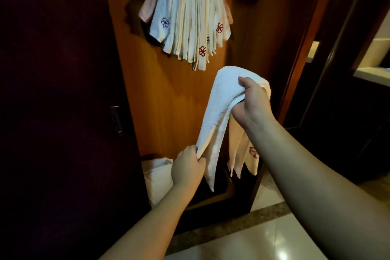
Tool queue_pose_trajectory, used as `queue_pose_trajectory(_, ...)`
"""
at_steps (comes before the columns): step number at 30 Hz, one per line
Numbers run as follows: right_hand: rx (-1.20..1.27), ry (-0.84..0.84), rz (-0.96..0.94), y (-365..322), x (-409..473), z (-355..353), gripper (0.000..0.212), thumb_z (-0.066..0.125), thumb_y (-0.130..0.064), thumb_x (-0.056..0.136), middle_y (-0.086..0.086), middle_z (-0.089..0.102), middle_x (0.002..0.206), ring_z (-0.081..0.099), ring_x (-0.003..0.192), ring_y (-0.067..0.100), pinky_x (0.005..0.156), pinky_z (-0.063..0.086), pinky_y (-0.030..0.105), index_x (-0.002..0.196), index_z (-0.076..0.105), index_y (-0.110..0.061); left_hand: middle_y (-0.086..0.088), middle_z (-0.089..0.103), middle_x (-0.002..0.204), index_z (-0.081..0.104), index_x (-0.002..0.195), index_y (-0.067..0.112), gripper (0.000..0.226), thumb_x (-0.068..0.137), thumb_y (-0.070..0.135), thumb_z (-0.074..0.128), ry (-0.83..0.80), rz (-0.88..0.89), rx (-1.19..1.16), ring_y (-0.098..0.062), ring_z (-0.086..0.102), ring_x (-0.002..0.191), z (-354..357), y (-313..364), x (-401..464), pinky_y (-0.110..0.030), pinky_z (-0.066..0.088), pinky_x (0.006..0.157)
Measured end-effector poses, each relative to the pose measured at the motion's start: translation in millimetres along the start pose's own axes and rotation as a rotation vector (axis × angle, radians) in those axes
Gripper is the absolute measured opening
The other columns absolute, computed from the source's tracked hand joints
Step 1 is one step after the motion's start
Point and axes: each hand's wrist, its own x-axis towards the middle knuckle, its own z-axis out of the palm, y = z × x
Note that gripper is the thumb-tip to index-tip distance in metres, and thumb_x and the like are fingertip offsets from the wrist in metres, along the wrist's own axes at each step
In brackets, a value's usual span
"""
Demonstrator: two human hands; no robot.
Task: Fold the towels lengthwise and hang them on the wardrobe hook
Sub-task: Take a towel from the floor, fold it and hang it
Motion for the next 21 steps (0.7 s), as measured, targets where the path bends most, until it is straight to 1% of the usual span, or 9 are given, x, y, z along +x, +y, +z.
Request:
queue_pose_trajectory(4, 0.034, 0.025, -0.051, -16, 9, -12, 0.037, 0.061, -0.010, 0.095, 0.011, 0.071, 0.117, 0.072, 0.098, 0.026, 0.088, 0.058, 0.039, 0.131, 0.053, -0.004, 0.009, 0.056, 0.092, 0.056, 0.095, 0.024, 0.013, 0.088, 0.022, 0.067, 0.036, -0.082, 0.076, -0.014, 0.062, 0.086, -9, -45, 6, -0.036, 0.057, 0.072)
queue_pose_trajectory(7, 0.011, 0.098, -0.103, -22, 16, -24, 0.033, 0.063, -0.012, 0.094, 0.008, 0.074, 0.111, 0.074, 0.093, 0.024, 0.088, 0.059, 0.040, 0.125, 0.058, -0.004, 0.004, 0.052, 0.086, 0.048, 0.083, 0.021, 0.020, 0.085, 0.009, 0.064, 0.103, -0.112, 0.014, -0.019, 0.057, 0.077, -25, -62, 9, -0.030, 0.039, 0.054)
queue_pose_trajectory(9, -0.031, 0.154, -0.125, -25, 20, -33, 0.029, 0.066, -0.016, 0.090, 0.004, 0.072, 0.114, 0.072, 0.096, 0.022, 0.089, 0.058, 0.039, 0.118, 0.059, -0.011, 0.001, 0.053, 0.084, 0.045, 0.080, 0.020, 0.025, 0.082, 0.004, 0.063, 0.131, -0.102, -0.072, -0.021, 0.054, 0.072, -41, -67, 10, -0.032, 0.031, 0.051)
queue_pose_trajectory(12, -0.098, 0.238, -0.141, -29, 20, -41, 0.021, 0.069, -0.020, 0.087, 0.000, 0.066, 0.117, 0.068, 0.098, 0.017, 0.081, 0.058, 0.032, 0.103, 0.057, -0.018, 0.003, 0.058, 0.087, 0.052, 0.083, 0.023, 0.024, 0.078, 0.003, 0.064, 0.162, -0.095, -0.210, -0.016, 0.056, 0.077, -65, -67, 11, -0.034, 0.040, 0.059)
queue_pose_trajectory(14, -0.097, 0.278, -0.145, -32, 22, -45, 0.029, 0.069, -0.017, 0.087, 0.000, 0.063, 0.112, 0.065, 0.094, 0.016, 0.070, 0.055, 0.027, 0.112, 0.053, -0.016, 0.001, 0.062, 0.090, 0.058, 0.084, 0.024, 0.023, 0.078, 0.003, 0.064, 0.166, -0.073, -0.280, -0.016, 0.059, 0.083, -83, -61, 9, -0.034, 0.044, 0.064)
queue_pose_trajectory(16, -0.073, 0.279, -0.149, -36, 23, -47, 0.036, 0.067, -0.013, 0.088, 0.003, 0.064, 0.110, 0.066, 0.091, 0.018, 0.063, 0.054, 0.028, 0.120, 0.051, -0.012, 0.001, 0.063, 0.088, 0.061, 0.081, 0.025, 0.026, 0.079, -0.001, 0.065, 0.193, -0.013, -0.374, -0.012, 0.059, 0.082, -105, -51, 9, -0.031, 0.043, 0.067)
queue_pose_trajectory(18, -0.035, 0.257, -0.137, -42, 23, -45, 0.039, 0.064, -0.008, 0.088, 0.008, 0.065, 0.109, 0.067, 0.090, 0.022, 0.063, 0.055, 0.031, 0.124, 0.049, -0.008, 0.008, 0.063, 0.082, 0.064, 0.078, 0.030, 0.029, 0.076, 0.001, 0.067, 0.257, 0.075, -0.593, -0.003, 0.057, 0.076, -135, -36, 9, -0.023, 0.043, 0.069)
queue_pose_trajectory(19, -0.016, 0.241, -0.134, -44, 22, -44, 0.038, 0.062, -0.006, 0.089, 0.010, 0.065, 0.108, 0.067, 0.090, 0.025, 0.065, 0.056, 0.033, 0.124, 0.048, -0.007, 0.011, 0.064, 0.083, 0.066, 0.081, 0.032, 0.027, 0.072, 0.007, 0.068, 0.293, 0.155, -0.747, -0.002, 0.057, 0.079, -151, -30, 8, -0.020, 0.043, 0.072)
queue_pose_trajectory(21, 0.028, 0.209, -0.132, -47, 20, -41, 0.036, 0.061, -0.004, 0.088, 0.014, 0.065, 0.108, 0.068, 0.092, 0.029, 0.070, 0.058, 0.038, 0.121, 0.049, -0.006, 0.013, 0.066, 0.096, 0.066, 0.097, 0.035, 0.037, 0.067, 0.014, 0.069, 0.202, 0.269, -1.019, -0.003, 0.060, 0.093, -167, -24, 8, -0.019, 0.046, 0.082)
